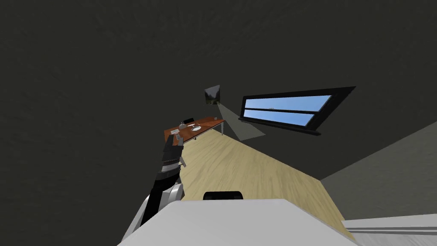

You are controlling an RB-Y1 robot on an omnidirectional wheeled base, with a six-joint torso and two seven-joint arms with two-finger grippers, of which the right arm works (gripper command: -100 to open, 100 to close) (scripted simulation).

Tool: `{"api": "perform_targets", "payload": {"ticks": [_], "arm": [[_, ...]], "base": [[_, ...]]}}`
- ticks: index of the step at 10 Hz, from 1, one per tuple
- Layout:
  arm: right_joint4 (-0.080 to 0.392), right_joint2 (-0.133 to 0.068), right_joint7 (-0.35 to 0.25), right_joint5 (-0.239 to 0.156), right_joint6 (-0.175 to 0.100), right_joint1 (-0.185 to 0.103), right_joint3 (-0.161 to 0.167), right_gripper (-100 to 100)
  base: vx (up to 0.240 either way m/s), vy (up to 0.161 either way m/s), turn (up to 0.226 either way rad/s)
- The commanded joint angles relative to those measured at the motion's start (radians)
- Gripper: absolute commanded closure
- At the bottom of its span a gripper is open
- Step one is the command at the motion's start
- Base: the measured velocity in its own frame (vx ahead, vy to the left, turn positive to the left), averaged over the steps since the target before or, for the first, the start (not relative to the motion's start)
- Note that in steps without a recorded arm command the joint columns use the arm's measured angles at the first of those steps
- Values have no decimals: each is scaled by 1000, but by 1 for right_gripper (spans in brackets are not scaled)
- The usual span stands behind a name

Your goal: Pull the door open

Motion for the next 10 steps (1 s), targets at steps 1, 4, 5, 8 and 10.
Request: {"api": "perform_targets", "payload": {"ticks": [1, 4, 5, 8, 10], "arm": [[20, 2, -19, 4, -5, -11, -24, -100], [51, 1, -50, 9, -7, -28, -61, -100], [60, 1, -58, 11, -8, -33, -72, -100], [95, 0, -93, 18, -11, -52, -114, -100], [114, 0, -111, 21, -13, -63, -137, -100]], "base": [[-5, -63, -375], [-2, -77, -284], [-4, -66, -278], [4, -80, -317], [14, -99, -294]]}}
